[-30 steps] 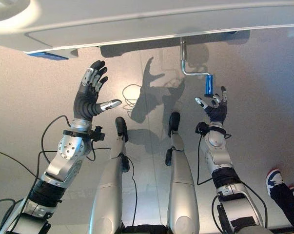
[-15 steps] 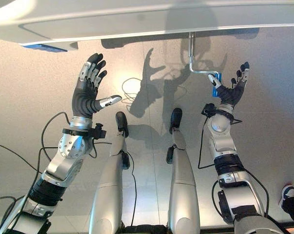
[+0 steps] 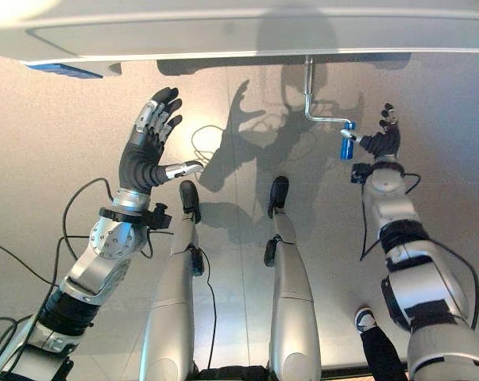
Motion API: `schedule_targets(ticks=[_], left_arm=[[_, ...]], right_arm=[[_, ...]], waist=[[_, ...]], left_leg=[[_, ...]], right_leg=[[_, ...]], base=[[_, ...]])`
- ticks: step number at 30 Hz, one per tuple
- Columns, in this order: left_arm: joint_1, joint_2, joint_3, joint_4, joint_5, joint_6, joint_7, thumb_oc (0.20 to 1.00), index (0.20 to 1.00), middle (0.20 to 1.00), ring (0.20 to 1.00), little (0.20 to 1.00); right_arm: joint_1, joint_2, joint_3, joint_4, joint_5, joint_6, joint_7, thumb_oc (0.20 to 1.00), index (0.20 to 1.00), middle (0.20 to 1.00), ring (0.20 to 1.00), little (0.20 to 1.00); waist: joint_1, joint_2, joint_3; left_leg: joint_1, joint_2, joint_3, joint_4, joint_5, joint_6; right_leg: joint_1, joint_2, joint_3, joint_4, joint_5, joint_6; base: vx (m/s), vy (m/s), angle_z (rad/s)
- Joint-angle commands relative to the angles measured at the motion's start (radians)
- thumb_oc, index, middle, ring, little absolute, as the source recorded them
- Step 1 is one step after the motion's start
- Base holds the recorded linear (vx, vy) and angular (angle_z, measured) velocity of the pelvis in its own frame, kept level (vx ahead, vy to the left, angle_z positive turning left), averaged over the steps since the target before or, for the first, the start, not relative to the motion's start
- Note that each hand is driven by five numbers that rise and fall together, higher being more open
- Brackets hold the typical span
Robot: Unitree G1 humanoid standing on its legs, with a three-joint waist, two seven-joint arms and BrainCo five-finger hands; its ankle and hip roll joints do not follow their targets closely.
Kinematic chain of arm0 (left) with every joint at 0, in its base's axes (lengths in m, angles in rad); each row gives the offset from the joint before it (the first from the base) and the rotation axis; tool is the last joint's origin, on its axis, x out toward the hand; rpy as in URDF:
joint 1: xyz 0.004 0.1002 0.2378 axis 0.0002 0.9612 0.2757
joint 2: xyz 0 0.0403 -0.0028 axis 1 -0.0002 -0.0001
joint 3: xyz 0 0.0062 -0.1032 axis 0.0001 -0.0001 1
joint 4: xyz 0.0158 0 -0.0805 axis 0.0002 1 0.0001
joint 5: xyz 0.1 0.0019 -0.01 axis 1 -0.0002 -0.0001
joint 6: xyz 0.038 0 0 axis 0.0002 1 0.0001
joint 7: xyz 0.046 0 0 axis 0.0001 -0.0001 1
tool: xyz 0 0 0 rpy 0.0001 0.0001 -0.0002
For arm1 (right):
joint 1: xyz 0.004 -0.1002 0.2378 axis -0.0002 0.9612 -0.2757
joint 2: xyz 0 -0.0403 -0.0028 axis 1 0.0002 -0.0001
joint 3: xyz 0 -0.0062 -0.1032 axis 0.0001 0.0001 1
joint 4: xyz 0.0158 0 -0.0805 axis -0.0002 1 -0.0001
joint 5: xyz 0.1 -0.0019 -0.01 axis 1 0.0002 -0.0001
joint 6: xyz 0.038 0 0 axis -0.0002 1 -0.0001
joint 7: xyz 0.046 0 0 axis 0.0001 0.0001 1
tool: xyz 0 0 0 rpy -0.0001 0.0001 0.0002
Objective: Raise the hospital bed
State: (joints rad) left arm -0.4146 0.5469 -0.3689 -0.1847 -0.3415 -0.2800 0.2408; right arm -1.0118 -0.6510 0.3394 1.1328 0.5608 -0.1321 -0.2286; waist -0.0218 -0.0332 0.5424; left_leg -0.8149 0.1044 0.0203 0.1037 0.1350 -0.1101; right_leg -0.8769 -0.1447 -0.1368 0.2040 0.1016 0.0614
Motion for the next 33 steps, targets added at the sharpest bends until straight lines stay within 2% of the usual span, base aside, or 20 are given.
schedule_targets(ticks=[1, 10, 29, 30, 31, 33], left_arm=[[-0.003, 0.011, -0.018, -0.118, -0.015, -0.047, -0.034, 1.0, 1.0, 1.0, 1.0, 1.0], [-0.025, -0.012, -0.026, -0.119, -0.003, -0.043, -0.044, 1.0, 1.0, 1.0, 1.0, 1.0], [-0.045, -0.024, -0.036, -0.124, 0.005, -0.027, -0.047, 1.0, 1.0, 1.0, 1.0, 1.0], [-0.047, -0.025, -0.037, -0.123, 0.005, -0.026, -0.047, 1.0, 1.0, 1.0, 1.0, 1.0], [-0.047, -0.026, -0.037, -0.122, 0.005, -0.025, -0.046, 1.0, 1.0, 1.0, 1.0, 1.0], [-0.049, -0.027, -0.038, -0.121, 0.005, -0.024, -0.043, 1.0, 1.0, 1.0, 1.0, 1.0]], right_arm=[[-0.026, -0.05, 0.04, 0.063, 0.01, 0.054, 0.071, 1.0, 1.0, 1.0, 1.0, 1.0], [-0.058, -0.054, 0.013, 0.199, -0.028, 0.086, 0.086, 1.0, 1.0, 1.0, 1.0, 1.0], [-0.07, -0.021, 0.027, 0.25, -0.086, 0.123, 0.123, 1.0, 1.0, 1.0, 1.0, 1.0], [-0.071, -0.017, 0.026, 0.25, -0.085, 0.124, 0.124, 0.583, 0.583, 0.583, 0.583, 0.583], [-0.074, -0.014, 0.021, 0.253, -0.081, 0.124, 0.124, 0.2, 0.2, 0.2, 0.2, 0.2], [-0.075, -0.008, 0.019, 0.253, -0.078, 0.124, 0.118, 0.2, 0.2, 0.2, 0.2, 0.2]], waist=[[0.046, -0.023, -0.022], [0.069, 0.004, -0.022], [0.077, 0.019, -0.022], [0.076, 0.019, -0.022], [0.076, 0.019, -0.022], [0.076, 0.019, -0.022]], left_leg=[[-0.035, -0.024, -0.026, 0.058, -0.031, 0.007], [-0.031, -0.026, -0.033, 0.049, -0.032, 0.012], [-0.029, -0.026, -0.033, 0.045, -0.035, 0.016], [-0.029, -0.027, -0.033, 0.045, -0.035, 0.016], [-0.028, -0.026, -0.032, 0.043, -0.034, 0.016], [-0.027, -0.027, -0.031, 0.042, -0.035, 0.016]], right_leg=[[0.045, -0.014, -0.016, -0.047, 0.021, 0.088], [0.049, -0.016, -0.027, -0.048, 0.012, 0.089], [0.043, -0.015, -0.025, -0.041, 0.008, 0.09], [0.042, -0.015, -0.025, -0.041, 0.008, 0.09], [0.044, -0.015, -0.026, -0.043, 0.009, 0.091], [0.043, -0.015, -0.025, -0.044, 0.01, 0.09]], base=[[0.01, 0.009, 0.06], [0.0, 0.006, 0.03], [0.0, 0.001, 0.01], [0.0, 0.0, 0.0], [0.0, 0.0, 0.0], [0.0, 0.0, 0.0]])
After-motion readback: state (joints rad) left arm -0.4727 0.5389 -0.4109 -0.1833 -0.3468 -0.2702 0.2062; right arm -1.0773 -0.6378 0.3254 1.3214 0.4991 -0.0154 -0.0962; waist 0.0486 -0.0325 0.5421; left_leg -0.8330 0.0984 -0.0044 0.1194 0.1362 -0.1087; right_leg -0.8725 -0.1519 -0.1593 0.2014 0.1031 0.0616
